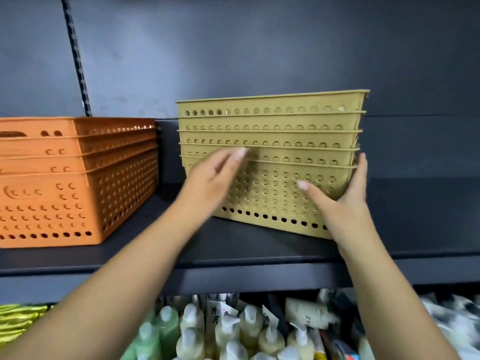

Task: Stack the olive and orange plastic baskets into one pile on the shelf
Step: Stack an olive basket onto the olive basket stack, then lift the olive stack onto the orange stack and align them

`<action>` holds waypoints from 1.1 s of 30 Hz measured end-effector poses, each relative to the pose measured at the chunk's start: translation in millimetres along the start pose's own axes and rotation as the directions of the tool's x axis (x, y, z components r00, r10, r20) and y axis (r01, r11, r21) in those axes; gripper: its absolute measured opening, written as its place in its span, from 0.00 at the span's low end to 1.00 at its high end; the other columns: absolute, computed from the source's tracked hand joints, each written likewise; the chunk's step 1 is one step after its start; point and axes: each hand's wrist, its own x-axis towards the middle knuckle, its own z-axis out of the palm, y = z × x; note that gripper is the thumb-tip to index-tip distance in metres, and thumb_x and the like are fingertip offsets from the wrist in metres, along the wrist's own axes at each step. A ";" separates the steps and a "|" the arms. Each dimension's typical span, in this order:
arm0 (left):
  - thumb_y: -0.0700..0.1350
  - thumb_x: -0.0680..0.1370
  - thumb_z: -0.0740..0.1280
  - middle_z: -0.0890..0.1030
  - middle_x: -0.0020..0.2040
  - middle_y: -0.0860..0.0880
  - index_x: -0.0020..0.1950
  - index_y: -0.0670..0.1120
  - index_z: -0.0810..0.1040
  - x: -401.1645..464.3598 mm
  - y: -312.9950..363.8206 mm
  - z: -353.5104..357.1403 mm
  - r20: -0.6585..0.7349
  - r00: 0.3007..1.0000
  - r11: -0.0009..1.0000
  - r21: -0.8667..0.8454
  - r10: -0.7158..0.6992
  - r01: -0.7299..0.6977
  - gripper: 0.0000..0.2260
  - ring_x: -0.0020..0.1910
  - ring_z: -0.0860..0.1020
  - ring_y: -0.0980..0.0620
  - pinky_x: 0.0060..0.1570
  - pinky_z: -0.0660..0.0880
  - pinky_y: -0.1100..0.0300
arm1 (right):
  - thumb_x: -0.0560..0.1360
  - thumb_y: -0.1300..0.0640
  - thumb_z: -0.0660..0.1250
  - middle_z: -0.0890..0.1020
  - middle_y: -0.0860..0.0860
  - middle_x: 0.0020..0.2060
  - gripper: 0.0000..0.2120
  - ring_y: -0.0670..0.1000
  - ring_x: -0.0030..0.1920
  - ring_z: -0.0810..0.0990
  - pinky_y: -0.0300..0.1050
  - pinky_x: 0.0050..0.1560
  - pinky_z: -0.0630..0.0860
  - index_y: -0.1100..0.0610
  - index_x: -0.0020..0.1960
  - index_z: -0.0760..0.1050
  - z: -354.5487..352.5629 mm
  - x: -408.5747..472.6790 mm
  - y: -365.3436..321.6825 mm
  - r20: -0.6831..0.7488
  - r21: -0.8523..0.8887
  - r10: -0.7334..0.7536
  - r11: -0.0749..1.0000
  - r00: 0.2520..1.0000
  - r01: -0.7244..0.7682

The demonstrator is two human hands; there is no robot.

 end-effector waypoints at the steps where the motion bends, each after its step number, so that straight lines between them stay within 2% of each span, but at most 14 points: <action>1: 0.54 0.76 0.59 0.71 0.64 0.52 0.67 0.49 0.69 4.5 -10.4 -2.6 -0.034 0.999 0.996 0.093 -0.012 0.015 0.21 0.65 0.69 0.55 0.61 0.62 0.70 | 0.68 0.50 0.71 0.62 0.42 0.71 0.46 0.46 0.70 0.61 0.43 0.65 0.61 0.42 0.73 0.42 -1.9 6.0 4.1 0.009 0.009 -0.004 1.000 1.000 0.004; 3: 0.54 0.75 0.63 0.62 0.70 0.44 0.72 0.49 0.59 7.7 -28.4 0.1 -0.015 0.997 0.950 0.304 -0.072 0.073 0.28 0.70 0.60 0.48 0.67 0.55 0.59 | 0.70 0.56 0.70 0.68 0.42 0.68 0.42 0.46 0.67 0.68 0.48 0.67 0.65 0.42 0.73 0.47 -11.3 17.7 13.3 0.046 0.078 -0.006 0.997 0.999 0.003; 5: 0.57 0.72 0.65 0.56 0.72 0.40 0.74 0.49 0.53 10.3 -38.4 4.8 -0.128 0.985 0.914 0.373 -0.119 0.159 0.36 0.72 0.54 0.44 0.70 0.52 0.51 | 0.70 0.59 0.70 0.73 0.44 0.66 0.39 0.46 0.64 0.72 0.53 0.67 0.68 0.44 0.73 0.52 -22.5 28.2 20.9 0.094 0.129 -0.003 0.992 0.996 -0.009; 8: 0.58 0.69 0.68 0.49 0.75 0.40 0.75 0.47 0.45 20.9 -50.0 1.0 -0.340 0.892 0.910 0.180 -0.297 0.372 0.44 0.73 0.51 0.42 0.71 0.51 0.48 | 0.71 0.64 0.68 0.76 0.46 0.63 0.35 0.45 0.62 0.75 0.50 0.64 0.71 0.48 0.72 0.56 -31.0 35.7 24.4 0.145 0.189 -0.004 0.982 0.989 -0.024; 10: 0.60 0.67 0.70 0.48 0.76 0.42 0.74 0.48 0.41 25.7 -59.4 -2.4 -0.274 0.797 0.835 -0.045 -0.538 0.549 0.49 0.74 0.52 0.42 0.71 0.52 0.48 | 0.71 0.65 0.68 0.78 0.48 0.60 0.31 0.45 0.59 0.77 0.46 0.59 0.74 0.51 0.70 0.61 -32.3 39.0 25.6 0.148 0.209 0.011 0.977 0.989 -0.042; 12: 0.63 0.63 0.71 0.58 0.74 0.46 0.74 0.46 0.44 27.7 -61.0 1.0 -0.122 0.773 0.778 -0.205 -0.623 0.594 0.52 0.71 0.60 0.45 0.69 0.59 0.51 | 0.70 0.67 0.67 0.80 0.47 0.53 0.24 0.45 0.54 0.79 0.43 0.52 0.77 0.53 0.63 0.69 -32.9 43.5 22.8 0.165 0.204 0.043 0.976 0.985 -0.077; 14: 0.56 0.69 0.71 0.67 0.64 0.49 0.71 0.42 0.51 33.7 -54.0 8.0 -0.132 0.814 0.815 -0.243 -0.565 0.526 0.41 0.63 0.67 0.50 0.60 0.65 0.58 | 0.70 0.67 0.67 0.81 0.47 0.49 0.18 0.46 0.52 0.79 0.41 0.47 0.77 0.53 0.57 0.73 -35.9 50.7 16.7 0.185 0.198 0.067 0.975 0.981 -0.104; 16: 0.52 0.71 0.69 0.68 0.57 0.51 0.69 0.42 0.56 43.1 -43.1 10.2 -0.195 0.842 0.856 -0.242 -0.504 0.456 0.34 0.57 0.68 0.52 0.54 0.67 0.59 | 0.71 0.67 0.66 0.81 0.48 0.49 0.15 0.48 0.52 0.80 0.43 0.48 0.76 0.51 0.53 0.74 -41.7 57.6 10.8 0.182 0.208 0.083 0.971 0.980 -0.121; 19: 0.53 0.71 0.69 0.69 0.56 0.50 0.66 0.42 0.60 53.8 -30.4 5.1 -0.264 0.871 0.907 -0.201 -0.414 0.371 0.31 0.55 0.69 0.52 0.52 0.68 0.57 | 0.72 0.66 0.66 0.82 0.48 0.50 0.14 0.49 0.52 0.80 0.46 0.48 0.76 0.51 0.52 0.75 -48.6 64.6 6.1 0.181 0.252 0.089 0.958 0.979 -0.134; 23: 0.55 0.69 0.70 0.72 0.61 0.48 0.68 0.42 0.62 62.6 -12.8 -13.3 -0.346 0.868 0.934 -0.176 -0.355 0.312 0.33 0.61 0.70 0.49 0.62 0.69 0.51 | 0.71 0.66 0.66 0.82 0.49 0.51 0.15 0.48 0.52 0.80 0.43 0.46 0.77 0.54 0.56 0.75 -46.0 69.5 -3.1 0.192 0.358 0.045 0.927 0.980 -0.113; 26: 0.53 0.70 0.70 0.75 0.47 0.52 0.63 0.42 0.67 64.1 7.5 -39.0 -0.425 0.869 0.968 -0.116 -0.252 0.223 0.27 0.48 0.74 0.54 0.53 0.72 0.57 | 0.72 0.66 0.65 0.82 0.48 0.50 0.13 0.45 0.48 0.82 0.39 0.41 0.78 0.54 0.54 0.75 -39.3 78.4 -15.0 0.214 0.430 -0.017 0.900 0.977 -0.079; 28: 0.50 0.72 0.69 0.76 0.50 0.53 0.63 0.45 0.69 59.0 22.4 -56.7 -0.464 0.874 0.989 -0.030 -0.144 0.147 0.23 0.50 0.74 0.55 0.53 0.71 0.58 | 0.72 0.65 0.64 0.83 0.46 0.47 0.12 0.43 0.43 0.84 0.38 0.36 0.79 0.53 0.51 0.76 -32.4 88.0 -25.0 0.237 0.486 -0.064 0.872 0.969 -0.061; 30: 0.49 0.73 0.69 0.76 0.59 0.53 0.65 0.48 0.69 51.7 33.3 -77.2 -0.488 0.873 0.996 0.064 -0.026 0.065 0.22 0.57 0.75 0.54 0.59 0.71 0.55 | 0.72 0.65 0.64 0.83 0.46 0.47 0.11 0.41 0.42 0.83 0.40 0.39 0.79 0.52 0.51 0.76 -20.0 99.7 -35.6 0.270 0.542 -0.109 0.838 0.957 -0.057; 33: 0.51 0.70 0.68 0.78 0.60 0.53 0.65 0.52 0.70 43.5 45.7 -106.1 -0.495 0.867 0.996 0.092 0.061 -0.018 0.23 0.59 0.75 0.53 0.61 0.72 0.49 | 0.73 0.66 0.62 0.82 0.47 0.49 0.12 0.43 0.44 0.83 0.40 0.41 0.81 0.53 0.51 0.75 6.8 116.6 -53.2 0.313 0.596 -0.164 0.801 0.936 -0.058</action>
